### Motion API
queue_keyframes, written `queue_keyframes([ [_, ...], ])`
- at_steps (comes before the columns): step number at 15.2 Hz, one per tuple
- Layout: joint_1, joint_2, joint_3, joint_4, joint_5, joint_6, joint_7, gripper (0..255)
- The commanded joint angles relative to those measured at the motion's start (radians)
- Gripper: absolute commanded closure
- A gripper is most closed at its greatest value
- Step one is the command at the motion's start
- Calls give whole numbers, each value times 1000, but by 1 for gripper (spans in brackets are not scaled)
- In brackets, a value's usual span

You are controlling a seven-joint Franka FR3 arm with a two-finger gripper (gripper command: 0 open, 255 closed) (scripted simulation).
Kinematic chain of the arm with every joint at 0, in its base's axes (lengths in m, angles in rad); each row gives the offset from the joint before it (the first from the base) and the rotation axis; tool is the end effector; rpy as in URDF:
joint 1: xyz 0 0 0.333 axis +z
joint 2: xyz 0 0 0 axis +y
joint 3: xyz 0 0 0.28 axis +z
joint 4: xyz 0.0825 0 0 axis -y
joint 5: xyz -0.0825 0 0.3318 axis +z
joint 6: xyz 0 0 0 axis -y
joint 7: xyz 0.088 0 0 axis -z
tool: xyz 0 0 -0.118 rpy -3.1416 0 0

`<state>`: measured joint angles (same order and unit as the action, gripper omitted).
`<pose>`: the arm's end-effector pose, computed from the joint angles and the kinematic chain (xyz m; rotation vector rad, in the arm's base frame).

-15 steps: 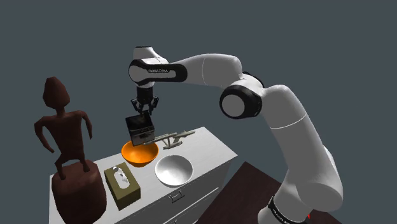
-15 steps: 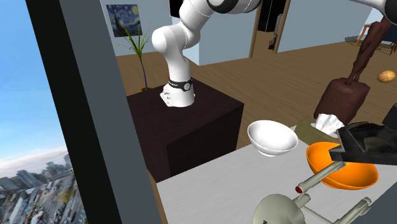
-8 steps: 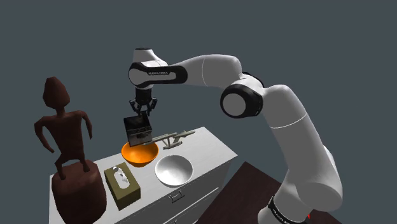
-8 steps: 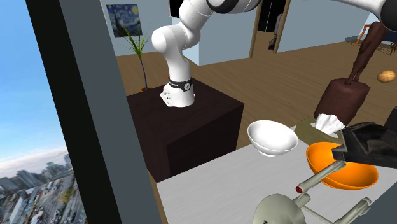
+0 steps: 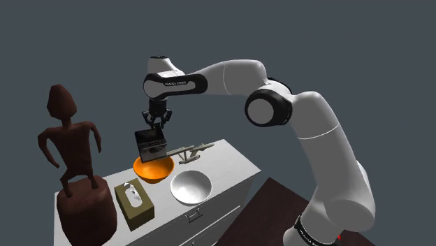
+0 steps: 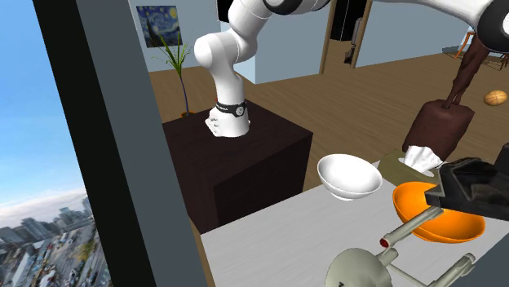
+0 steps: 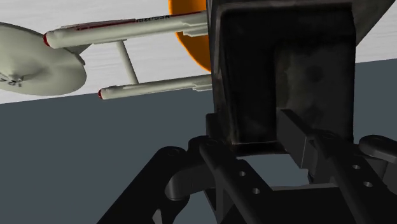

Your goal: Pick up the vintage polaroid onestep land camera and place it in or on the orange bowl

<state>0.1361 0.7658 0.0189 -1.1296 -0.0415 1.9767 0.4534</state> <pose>0.6844 0.1001 0.3396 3.1056 -0.4525 0.1341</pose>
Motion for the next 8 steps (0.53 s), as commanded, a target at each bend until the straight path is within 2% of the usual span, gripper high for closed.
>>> queue_keyframes([
  [1,-1,107,6,20,-5,9,-35,255],
  [8,-22,124,39,10,-34,35,-22,255],
])
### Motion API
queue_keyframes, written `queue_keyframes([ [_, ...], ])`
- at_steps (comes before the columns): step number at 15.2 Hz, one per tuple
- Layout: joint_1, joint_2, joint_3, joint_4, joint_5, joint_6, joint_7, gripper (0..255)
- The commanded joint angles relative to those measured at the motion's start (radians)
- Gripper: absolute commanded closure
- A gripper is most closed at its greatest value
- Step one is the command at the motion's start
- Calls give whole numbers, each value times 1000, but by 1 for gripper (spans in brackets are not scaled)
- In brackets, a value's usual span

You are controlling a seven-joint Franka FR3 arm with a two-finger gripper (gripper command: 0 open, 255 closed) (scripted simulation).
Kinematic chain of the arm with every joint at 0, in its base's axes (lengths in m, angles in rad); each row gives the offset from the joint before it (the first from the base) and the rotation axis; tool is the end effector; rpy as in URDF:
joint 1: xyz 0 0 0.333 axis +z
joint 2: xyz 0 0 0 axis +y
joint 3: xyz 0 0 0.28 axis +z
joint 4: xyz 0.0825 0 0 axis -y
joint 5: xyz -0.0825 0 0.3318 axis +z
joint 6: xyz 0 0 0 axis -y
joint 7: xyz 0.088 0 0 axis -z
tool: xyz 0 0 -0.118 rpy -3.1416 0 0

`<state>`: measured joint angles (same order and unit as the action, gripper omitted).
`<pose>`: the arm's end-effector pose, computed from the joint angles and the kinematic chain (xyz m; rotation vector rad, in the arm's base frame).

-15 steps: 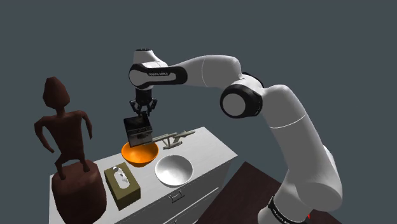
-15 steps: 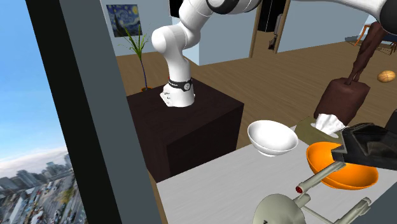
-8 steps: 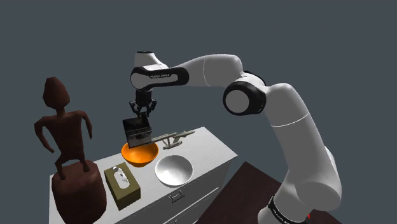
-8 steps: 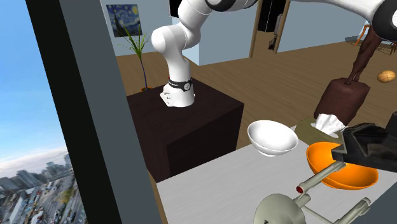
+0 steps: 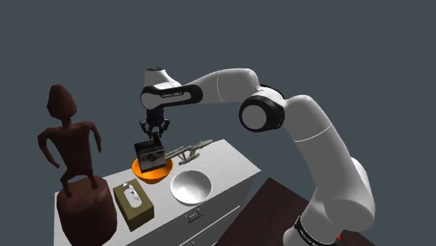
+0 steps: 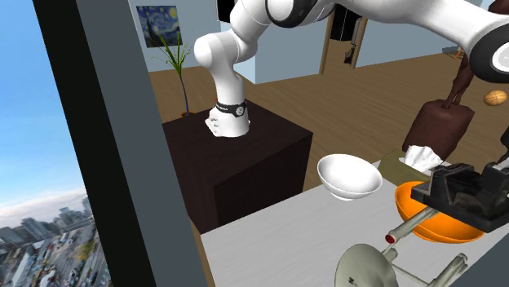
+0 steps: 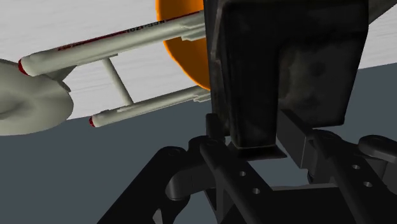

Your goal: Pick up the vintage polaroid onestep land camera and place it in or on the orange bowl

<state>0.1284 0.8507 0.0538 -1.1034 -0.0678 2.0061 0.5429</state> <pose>0.6887 0.1107 0.2953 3.0895 -0.5512 0.0902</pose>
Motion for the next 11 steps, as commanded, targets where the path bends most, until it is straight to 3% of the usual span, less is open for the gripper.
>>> queue_keyframes([
  [1,-20,39,13,-16,-15,5,-109,255],
  [3,-29,40,27,-16,-27,5,-103,255],
  [4,-26,26,28,-42,-28,17,-98,0],
  [9,-37,40,40,-16,-38,4,-98,0],
  [11,-40,13,49,4,-42,-43,-98,0],
])
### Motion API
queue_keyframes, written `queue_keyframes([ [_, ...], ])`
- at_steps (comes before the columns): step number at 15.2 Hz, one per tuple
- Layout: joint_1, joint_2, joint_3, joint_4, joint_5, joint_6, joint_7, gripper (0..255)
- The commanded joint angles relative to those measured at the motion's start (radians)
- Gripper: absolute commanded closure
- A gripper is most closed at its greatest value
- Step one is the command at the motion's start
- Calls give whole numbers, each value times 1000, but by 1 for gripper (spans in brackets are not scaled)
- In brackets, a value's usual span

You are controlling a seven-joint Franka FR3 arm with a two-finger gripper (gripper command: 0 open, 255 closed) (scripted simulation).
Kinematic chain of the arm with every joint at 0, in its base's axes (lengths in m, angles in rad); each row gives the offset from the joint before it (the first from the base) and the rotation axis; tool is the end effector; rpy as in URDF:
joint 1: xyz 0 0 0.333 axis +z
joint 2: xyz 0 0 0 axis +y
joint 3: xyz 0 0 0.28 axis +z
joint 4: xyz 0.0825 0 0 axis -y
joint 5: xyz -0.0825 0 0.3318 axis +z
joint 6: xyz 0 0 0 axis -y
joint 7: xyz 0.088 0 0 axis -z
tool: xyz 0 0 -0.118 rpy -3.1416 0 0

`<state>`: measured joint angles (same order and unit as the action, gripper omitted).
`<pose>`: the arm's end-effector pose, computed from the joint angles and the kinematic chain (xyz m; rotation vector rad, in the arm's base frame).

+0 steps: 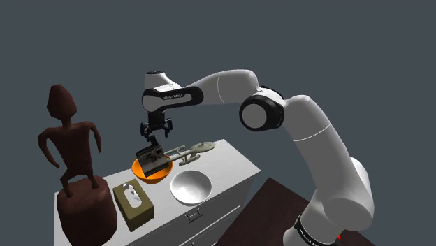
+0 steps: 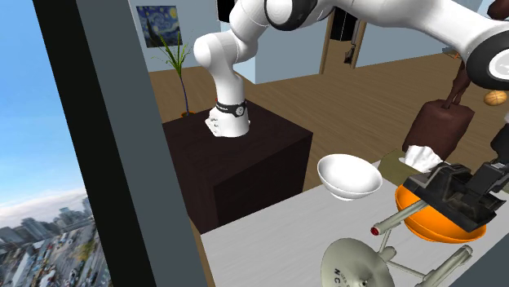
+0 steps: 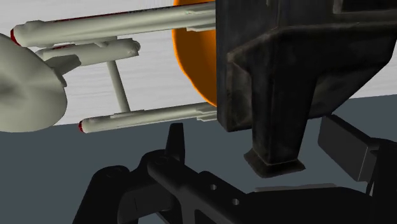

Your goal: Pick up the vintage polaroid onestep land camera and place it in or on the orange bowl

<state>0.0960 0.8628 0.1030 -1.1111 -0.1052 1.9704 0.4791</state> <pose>0.6832 0.1086 0.2816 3.0945 -0.4282 0.0103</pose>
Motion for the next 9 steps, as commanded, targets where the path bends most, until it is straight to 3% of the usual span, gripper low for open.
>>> queue_keyframes([
  [1,-8,-11,2,25,-4,-33,-34,0],
  [9,-9,-19,6,38,-6,-54,-34,0],
])
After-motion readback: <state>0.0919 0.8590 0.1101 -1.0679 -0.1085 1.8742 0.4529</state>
